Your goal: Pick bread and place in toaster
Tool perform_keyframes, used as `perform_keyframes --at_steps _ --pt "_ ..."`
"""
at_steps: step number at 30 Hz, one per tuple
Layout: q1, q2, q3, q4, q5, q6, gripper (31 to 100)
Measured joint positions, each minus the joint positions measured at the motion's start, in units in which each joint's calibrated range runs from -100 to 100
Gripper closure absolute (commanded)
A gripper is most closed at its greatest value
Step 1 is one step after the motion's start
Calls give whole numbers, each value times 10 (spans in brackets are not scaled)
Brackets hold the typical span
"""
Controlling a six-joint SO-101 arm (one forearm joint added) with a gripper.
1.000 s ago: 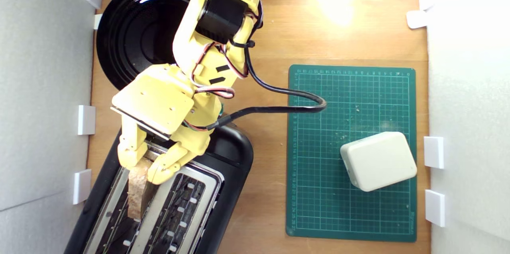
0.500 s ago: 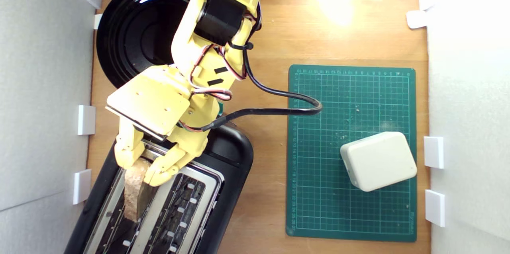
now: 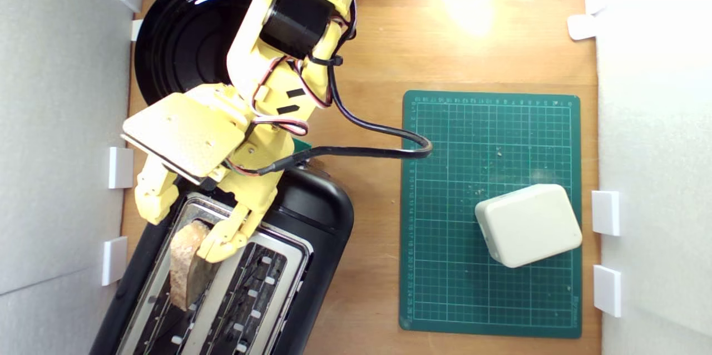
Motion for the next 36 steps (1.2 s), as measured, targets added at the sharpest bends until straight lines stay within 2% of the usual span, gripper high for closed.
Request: perform_keyframes --at_steps 3,8,14,19,24,29,31,36 --pt "1 -8 1 0 0 0 441" --pt "-2 -19 2 -31 0 0 415" --pt "-3 -29 3 -51 0 0 422" --pt "-2 -92 3 -67 0 0 427" --pt "-3 -166 3 -76 0 0 527" --pt "-2 -236 3 -138 0 -3 578" --pt "-9 -259 3 -173 0 -16 584" --pt "-61 -295 4 -191 0 -87 610"
